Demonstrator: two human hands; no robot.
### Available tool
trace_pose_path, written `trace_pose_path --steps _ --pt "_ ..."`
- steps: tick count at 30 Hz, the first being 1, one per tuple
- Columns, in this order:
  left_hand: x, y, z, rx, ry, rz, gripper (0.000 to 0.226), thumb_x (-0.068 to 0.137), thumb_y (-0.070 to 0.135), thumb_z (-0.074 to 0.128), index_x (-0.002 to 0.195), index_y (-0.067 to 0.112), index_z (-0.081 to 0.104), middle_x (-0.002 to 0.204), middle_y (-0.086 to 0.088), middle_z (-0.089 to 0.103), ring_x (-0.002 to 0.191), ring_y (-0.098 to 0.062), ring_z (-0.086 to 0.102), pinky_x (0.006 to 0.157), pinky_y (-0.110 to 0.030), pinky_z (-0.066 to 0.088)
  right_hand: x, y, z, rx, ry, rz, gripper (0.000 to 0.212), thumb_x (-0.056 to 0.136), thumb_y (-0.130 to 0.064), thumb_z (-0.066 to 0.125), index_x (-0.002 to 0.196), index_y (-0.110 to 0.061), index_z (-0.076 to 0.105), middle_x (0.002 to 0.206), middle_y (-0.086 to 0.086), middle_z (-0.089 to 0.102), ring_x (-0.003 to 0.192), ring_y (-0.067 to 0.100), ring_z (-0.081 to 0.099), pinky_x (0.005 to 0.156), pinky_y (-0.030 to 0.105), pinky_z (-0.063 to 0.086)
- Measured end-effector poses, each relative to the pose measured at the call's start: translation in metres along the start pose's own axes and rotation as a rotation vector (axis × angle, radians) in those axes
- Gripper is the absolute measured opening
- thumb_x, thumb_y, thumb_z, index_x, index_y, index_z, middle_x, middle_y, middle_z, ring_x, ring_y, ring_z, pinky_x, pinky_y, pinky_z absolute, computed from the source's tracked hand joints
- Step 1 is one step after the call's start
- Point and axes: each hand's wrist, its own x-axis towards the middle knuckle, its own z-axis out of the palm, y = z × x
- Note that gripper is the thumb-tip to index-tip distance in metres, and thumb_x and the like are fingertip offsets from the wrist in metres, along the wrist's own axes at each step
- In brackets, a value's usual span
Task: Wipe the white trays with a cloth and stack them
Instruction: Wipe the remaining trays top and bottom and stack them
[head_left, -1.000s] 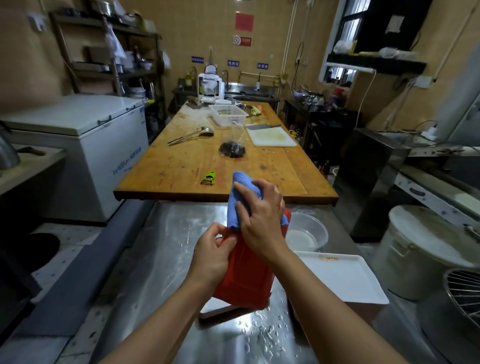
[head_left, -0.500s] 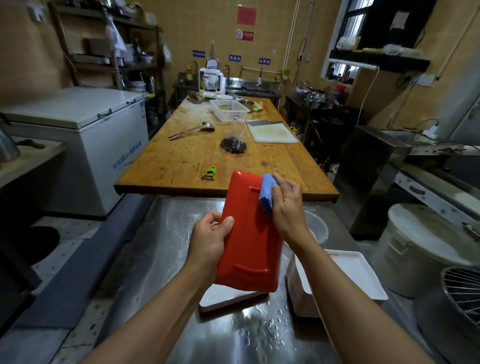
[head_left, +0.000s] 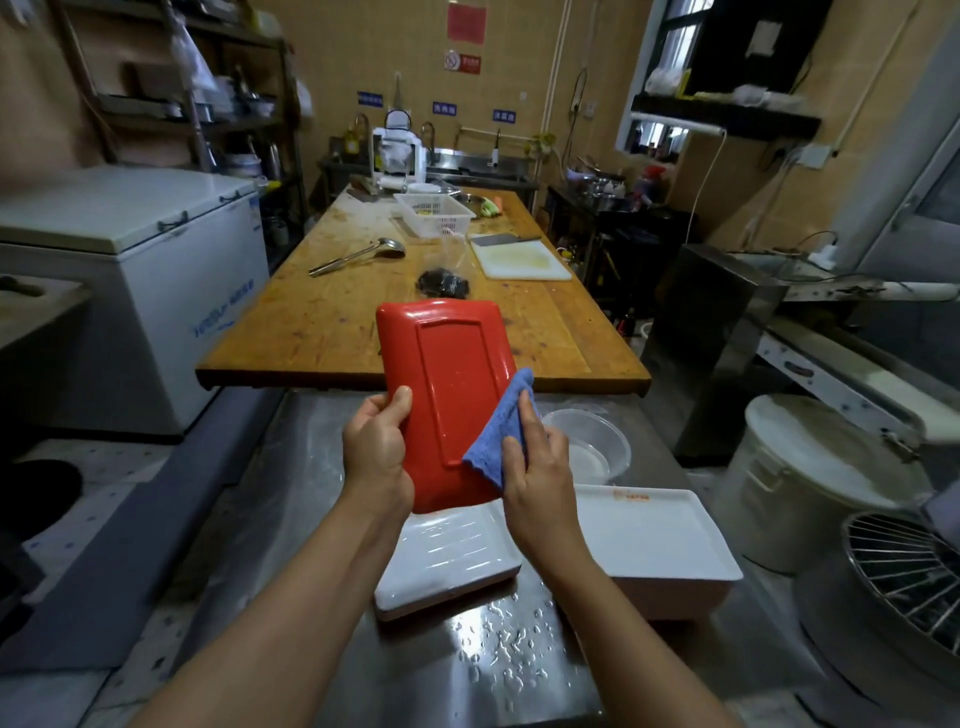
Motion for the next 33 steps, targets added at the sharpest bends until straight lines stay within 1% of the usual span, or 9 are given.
trace_pose_path --steps 2,5,9,14,17,19,24,27,33 --pt "-0.001 -0.002 0.004 -0.036 0.004 -0.012 0.007 0.093 0.013 0.055 0.086 0.012 0.055 0.081 -0.009 0.067 0.071 -0.023 0.066 0.062 -0.036 0.054 -0.003 0.001 0.0 0.187 0.059 0.14 0.045 0.101 -0.024 0.038 0.145 -0.027 0.033 0.128 0.005 0.043 0.103 0.015 0.052 0.088 0.023 0.046" --pt "-0.007 -0.008 0.014 -0.103 -0.009 -0.037 0.005 0.094 0.015 0.053 0.09 0.014 0.056 0.085 -0.007 0.067 0.069 -0.019 0.068 0.063 -0.035 0.053 0.005 -0.002 0.001 0.551 0.142 0.39 0.045 0.096 -0.023 0.049 0.14 -0.031 0.042 0.131 0.004 0.049 0.114 0.015 0.053 0.099 0.037 0.046" --pt "-0.01 -0.007 0.012 -0.135 -0.173 -0.142 0.018 0.095 0.015 0.05 0.112 0.011 0.053 0.1 -0.011 0.062 0.092 -0.027 0.061 0.084 -0.045 0.051 0.021 -0.002 -0.011 0.822 0.316 0.542 0.04 0.085 0.0 0.054 0.122 -0.012 0.061 0.104 0.007 0.068 0.089 0.018 0.066 0.079 0.036 0.057" --pt "0.007 0.019 -0.014 0.077 -0.371 -0.327 0.05 0.084 0.06 0.047 0.094 0.019 0.072 0.093 -0.008 0.067 0.087 -0.024 0.062 0.081 -0.039 0.049 0.041 0.018 -0.046 0.924 0.138 0.506 0.038 0.084 0.011 0.048 0.119 0.004 0.061 0.103 0.018 0.067 0.083 0.027 0.064 0.08 0.041 0.053" --pt "0.02 0.035 -0.028 0.06 -0.471 -0.454 0.067 0.064 0.072 0.057 0.091 0.014 0.076 0.096 -0.01 0.07 0.087 -0.024 0.064 0.08 -0.038 0.053 0.05 0.026 -0.062 0.874 -0.023 0.441 0.038 0.083 0.011 0.047 0.115 0.001 0.063 0.1 0.015 0.07 0.08 0.023 0.066 0.07 0.032 0.055" --pt "0.021 0.038 -0.029 0.106 -0.483 -0.5 0.065 0.047 0.057 0.082 0.093 0.01 0.075 0.088 -0.009 0.072 0.075 -0.022 0.069 0.068 -0.036 0.057 0.057 0.026 -0.066 0.781 -0.072 0.409 0.036 0.082 0.01 0.049 0.111 -0.003 0.065 0.102 0.016 0.068 0.077 0.02 0.065 0.064 0.027 0.054" --pt "0.023 0.025 -0.024 0.21 -0.302 -0.414 0.012 0.089 0.02 0.057 0.091 0.01 0.064 0.067 -0.004 0.072 0.055 -0.013 0.068 0.054 -0.027 0.057 0.066 0.023 -0.059 0.483 -0.057 0.294 0.036 0.084 0.002 0.053 0.113 -0.013 0.066 0.117 0.01 0.061 0.091 0.011 0.06 0.077 0.018 0.048" --pt "0.025 0.02 -0.029 0.124 -0.252 -0.411 0.013 0.092 0.018 0.053 0.091 0.01 0.063 0.064 -0.004 0.071 0.053 -0.013 0.068 0.051 -0.028 0.056 0.06 0.026 -0.058 0.223 -0.143 0.144 0.037 0.092 -0.008 0.049 0.128 -0.017 0.057 0.134 0.002 0.043 0.12 0.008 0.042 0.097 0.015 0.03" --pt "0.021 0.014 -0.03 -0.001 -0.19 -0.412 0.012 0.093 0.017 0.053 0.089 0.011 0.062 0.06 -0.005 0.07 0.05 -0.014 0.067 0.043 -0.027 0.055 0.034 0.03 -0.054 0.067 -0.144 -0.013 0.041 0.098 -0.022 0.039 0.139 -0.023 0.042 0.153 -0.006 0.02 0.132 0.001 0.022 0.107 0.018 0.017"
